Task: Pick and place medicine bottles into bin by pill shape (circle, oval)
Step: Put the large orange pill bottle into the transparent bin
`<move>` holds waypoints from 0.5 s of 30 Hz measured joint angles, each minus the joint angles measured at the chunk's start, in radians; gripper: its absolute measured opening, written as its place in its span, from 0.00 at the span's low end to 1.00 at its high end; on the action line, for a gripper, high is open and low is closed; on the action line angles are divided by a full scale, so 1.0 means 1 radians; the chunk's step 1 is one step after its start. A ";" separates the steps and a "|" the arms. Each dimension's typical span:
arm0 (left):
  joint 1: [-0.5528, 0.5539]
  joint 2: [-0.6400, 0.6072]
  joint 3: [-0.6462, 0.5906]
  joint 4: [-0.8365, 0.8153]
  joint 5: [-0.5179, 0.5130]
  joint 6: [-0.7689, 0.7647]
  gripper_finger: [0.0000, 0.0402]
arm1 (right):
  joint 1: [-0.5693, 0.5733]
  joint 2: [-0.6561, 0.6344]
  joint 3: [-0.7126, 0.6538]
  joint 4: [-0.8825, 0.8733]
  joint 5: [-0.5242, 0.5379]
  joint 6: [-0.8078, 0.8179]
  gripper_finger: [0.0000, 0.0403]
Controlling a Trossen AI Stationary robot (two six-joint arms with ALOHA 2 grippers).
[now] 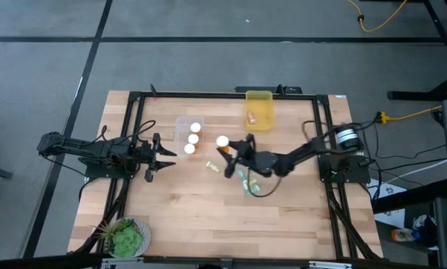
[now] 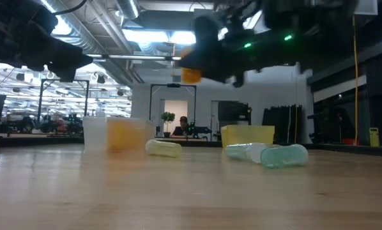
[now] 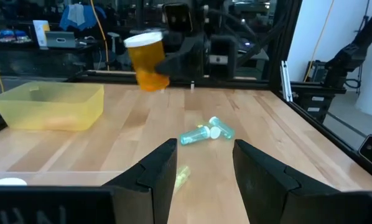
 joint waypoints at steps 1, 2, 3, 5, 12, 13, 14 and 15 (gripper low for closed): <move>0.000 0.000 0.000 0.005 0.000 -0.001 0.37 | -0.007 0.040 0.028 0.026 0.006 -0.024 0.45; 0.000 0.000 0.000 0.010 0.000 0.000 0.37 | -0.014 0.077 0.073 0.031 0.005 -0.051 0.45; 0.000 0.000 0.000 0.011 0.000 -0.001 0.37 | -0.022 0.111 0.112 0.026 0.000 -0.076 0.45; 0.000 0.000 0.000 0.014 0.000 -0.001 0.37 | -0.039 0.171 0.203 0.023 -0.018 -0.118 0.45; 0.000 0.000 0.000 0.027 0.000 0.003 0.37 | -0.105 0.342 0.439 0.024 -0.117 -0.164 0.45; 0.000 0.000 0.000 0.036 0.000 0.003 0.37 | -0.117 0.362 0.462 0.032 -0.151 -0.143 0.45; 0.000 0.000 0.000 0.044 0.000 0.005 0.37 | -0.127 0.386 0.495 0.035 -0.188 -0.129 0.45; 0.000 0.000 0.000 0.048 0.000 0.008 0.37 | -0.138 0.410 0.526 0.034 -0.229 -0.118 0.45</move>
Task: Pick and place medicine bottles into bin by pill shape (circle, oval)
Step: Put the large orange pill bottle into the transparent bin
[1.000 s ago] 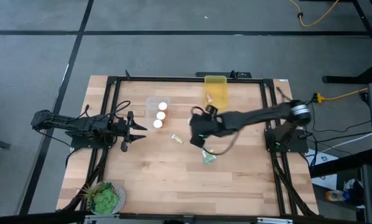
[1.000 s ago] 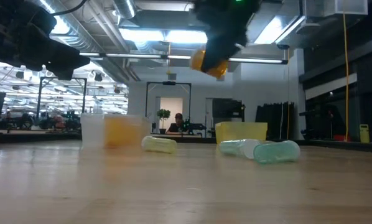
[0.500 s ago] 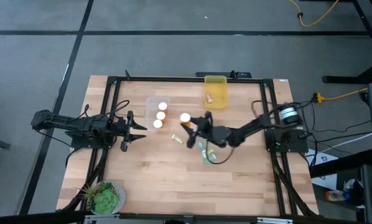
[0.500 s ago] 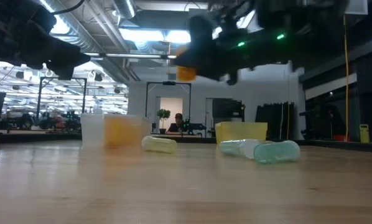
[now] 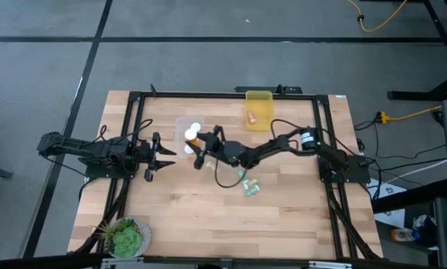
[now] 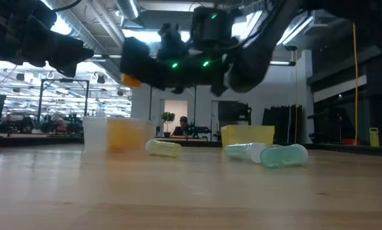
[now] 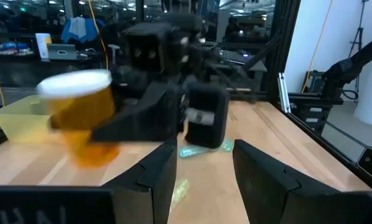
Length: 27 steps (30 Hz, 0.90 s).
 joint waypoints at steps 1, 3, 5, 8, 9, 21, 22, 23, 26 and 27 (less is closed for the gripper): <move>0.000 0.000 0.000 0.002 0.000 0.001 0.37 | -0.008 0.024 0.029 -0.001 -0.014 0.001 0.45; 0.000 0.000 0.000 0.002 0.000 0.000 0.37 | -0.018 0.070 0.095 -0.008 -0.019 -0.005 0.45; 0.000 0.000 0.000 0.002 0.000 0.001 0.37 | -0.025 0.108 0.160 -0.030 -0.020 -0.022 0.45; 0.000 0.000 0.000 0.001 0.000 0.001 0.37 | -0.027 0.161 0.258 -0.111 -0.023 -0.028 0.45; 0.000 0.000 0.000 0.002 0.000 0.001 0.37 | -0.027 0.177 0.288 -0.149 -0.024 -0.029 0.45; 0.000 0.000 0.000 0.001 0.000 0.003 0.37 | -0.027 0.277 0.371 -0.129 0.098 -0.010 0.45; 0.000 0.000 0.000 0.001 0.000 0.003 0.37 | -0.027 0.279 0.371 -0.122 0.094 -0.005 0.45; 0.000 0.000 0.000 0.001 0.000 0.003 0.37 | -0.027 0.280 0.371 -0.110 0.093 -0.004 0.45; 0.000 0.000 0.000 0.001 0.000 0.003 0.37 | -0.026 0.280 0.371 -0.113 0.092 -0.004 0.45; 0.000 0.000 0.000 0.001 0.000 0.003 0.37 | -0.026 0.280 0.371 -0.118 0.091 -0.003 0.46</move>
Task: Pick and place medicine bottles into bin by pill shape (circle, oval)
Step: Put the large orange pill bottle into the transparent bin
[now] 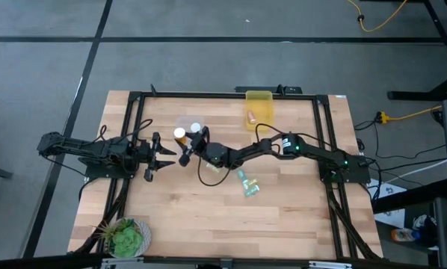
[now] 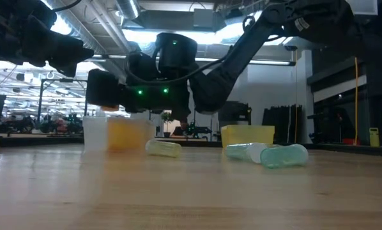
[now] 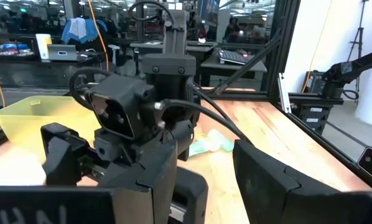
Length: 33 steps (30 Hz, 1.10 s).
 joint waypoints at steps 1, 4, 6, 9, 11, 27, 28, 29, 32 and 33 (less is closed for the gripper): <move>0.000 0.000 0.000 0.000 0.000 0.000 0.37 | 0.000 0.000 0.000 -0.003 -0.001 0.000 0.47; 0.000 0.000 0.000 0.000 0.000 0.000 0.37 | 0.000 0.000 0.000 -0.003 -0.001 0.000 0.50; 0.000 0.000 0.000 0.000 0.000 0.000 0.37 | -0.001 0.000 0.000 -0.010 -0.001 0.001 0.52; 0.000 0.000 0.000 0.000 0.000 -0.001 0.37 | -0.001 0.000 0.000 -0.009 -0.001 0.004 0.55; 0.000 0.000 0.000 0.000 0.000 -0.001 0.37 | -0.001 0.000 0.000 -0.010 -0.001 0.004 0.55; 0.000 0.000 0.000 -0.002 0.000 -0.001 0.37 | -0.001 0.000 -0.001 -0.021 -0.103 0.003 0.56; 0.000 0.000 0.000 -0.002 0.000 -0.001 0.37 | -0.001 0.000 -0.001 -0.025 -0.103 0.004 0.56; 0.000 0.000 0.000 -0.002 0.000 -0.001 0.37 | -0.001 0.000 -0.001 -0.027 -0.103 0.006 0.56; 0.000 0.000 0.000 -0.002 0.000 -0.001 0.37 | -0.001 0.000 -0.001 -0.027 -0.104 0.001 0.56; 0.000 0.000 0.000 -0.002 0.000 -0.001 0.37 | 0.000 0.000 -0.001 -0.027 -0.103 -0.006 0.56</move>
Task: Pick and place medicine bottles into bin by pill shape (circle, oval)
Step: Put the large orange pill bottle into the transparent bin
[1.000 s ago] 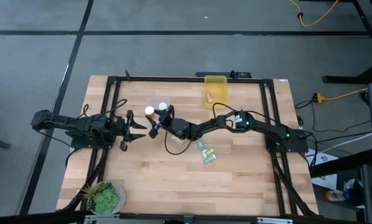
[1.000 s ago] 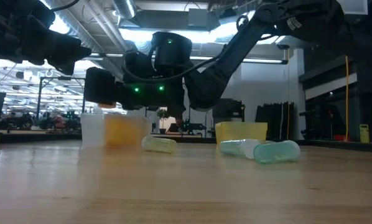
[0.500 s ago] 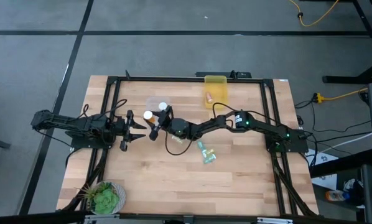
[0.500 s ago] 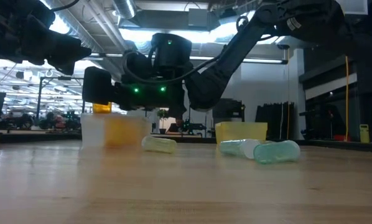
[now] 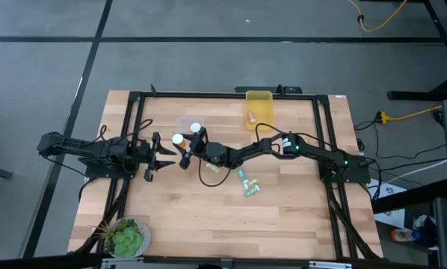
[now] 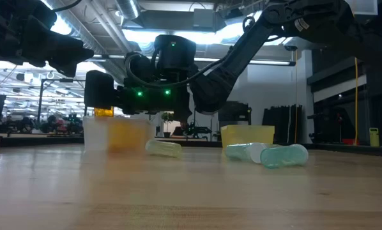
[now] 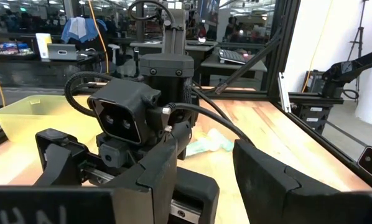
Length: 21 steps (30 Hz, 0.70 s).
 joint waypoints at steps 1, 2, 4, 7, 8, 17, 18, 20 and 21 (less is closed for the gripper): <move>0.000 0.000 0.000 0.000 0.000 0.000 0.37 | 0.000 0.000 0.000 0.000 0.000 -0.014 0.56; 0.000 0.000 0.000 0.000 0.000 0.000 0.37 | 0.000 0.000 0.000 0.000 0.000 -0.020 0.56; 0.000 0.000 0.000 0.000 0.000 0.000 0.37 | 0.000 0.000 0.000 0.002 -0.001 -0.012 0.56; 0.000 0.000 0.000 0.000 0.000 0.000 0.37 | 0.000 0.000 0.000 0.002 0.000 0.018 0.56; 0.000 0.000 0.000 0.000 0.000 0.000 0.37 | 0.000 0.000 0.000 0.002 0.000 0.038 0.56; 0.000 0.000 0.000 0.000 0.000 -0.001 0.37 | -0.003 0.000 0.000 -0.032 -0.008 0.135 0.56; 0.000 0.000 0.000 0.000 0.000 -0.001 0.37 | -0.003 0.000 0.000 -0.032 -0.009 0.137 0.56; 0.000 0.000 0.000 0.000 0.000 -0.001 0.37 | -0.003 0.000 0.000 -0.032 -0.009 0.137 0.56; 0.000 0.000 0.000 0.000 0.000 -0.001 0.37 | -0.003 0.000 0.000 -0.032 -0.010 0.137 0.56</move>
